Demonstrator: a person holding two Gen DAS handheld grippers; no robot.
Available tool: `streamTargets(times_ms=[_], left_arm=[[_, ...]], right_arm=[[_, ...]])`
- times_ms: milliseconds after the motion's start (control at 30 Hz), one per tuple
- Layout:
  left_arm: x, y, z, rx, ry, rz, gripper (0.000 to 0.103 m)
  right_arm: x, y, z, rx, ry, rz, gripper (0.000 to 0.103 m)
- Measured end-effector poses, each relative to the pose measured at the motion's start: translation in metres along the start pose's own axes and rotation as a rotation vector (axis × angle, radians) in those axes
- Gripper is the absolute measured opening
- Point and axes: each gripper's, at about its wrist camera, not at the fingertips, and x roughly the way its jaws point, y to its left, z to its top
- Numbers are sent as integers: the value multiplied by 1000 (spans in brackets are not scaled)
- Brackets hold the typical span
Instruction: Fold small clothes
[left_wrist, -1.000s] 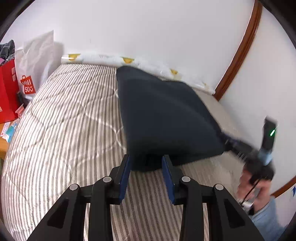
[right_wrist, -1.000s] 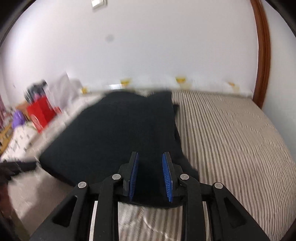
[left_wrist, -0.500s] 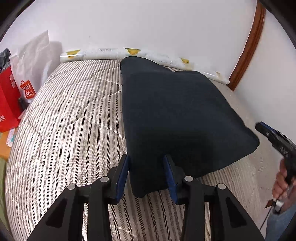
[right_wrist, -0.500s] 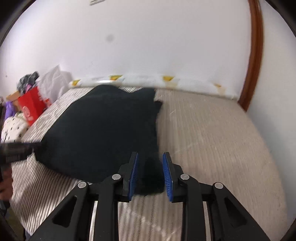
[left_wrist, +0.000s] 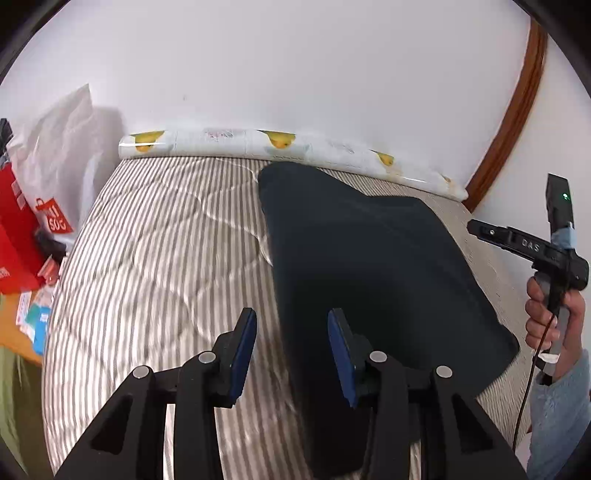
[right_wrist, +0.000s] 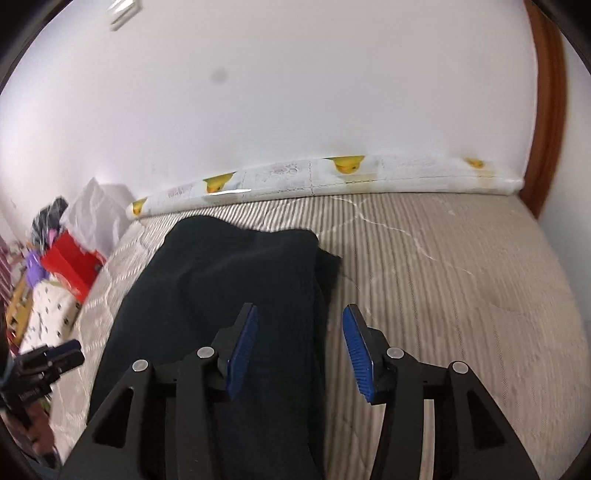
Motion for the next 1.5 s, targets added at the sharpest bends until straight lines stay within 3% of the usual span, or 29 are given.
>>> streamTargets(times_ms=[133, 333, 400, 433, 500, 567, 667, 800, 933, 1133, 1400, 1433, 1500], left_arm=[[16, 9, 13, -11, 14, -28, 38], [40, 12, 9, -19, 59, -131, 38], [45, 10, 6, -12, 75, -143, 38], [46, 9, 5, -2, 73, -137, 38], [46, 8, 4, 10, 67, -137, 38], [45, 7, 4, 7, 70, -156, 39], [43, 3, 4, 28, 68, -158, 41], [38, -2, 3, 45, 65, -134, 41], [31, -6, -5, 66, 67, -135, 41], [22, -6, -18, 47, 61, -150, 41], [14, -2, -33, -7, 73, -180, 41], [12, -2, -34, -8, 72, -178, 41], [9, -3, -37, -7, 73, -172, 41]], right_arm=[[38, -6, 21, 58, 43, 33, 48], [98, -22, 33, 198, 118, 69, 48], [111, -25, 35, 229, 138, 106, 39], [112, -24, 37, 225, 134, 124, 17], [101, -18, 43, 150, 70, 153, 12], [77, -17, 46, 75, -62, 137, 11], [82, -27, 48, 69, -54, 123, 11], [114, -38, 45, 139, 85, 95, 17], [79, -45, 38, 162, 45, 55, 38], [21, -47, -13, 127, 88, 111, 41], [4, -52, -76, 229, 145, 232, 41], [5, -51, -79, 232, 149, 232, 40], [5, -46, -83, 221, 150, 216, 10]])
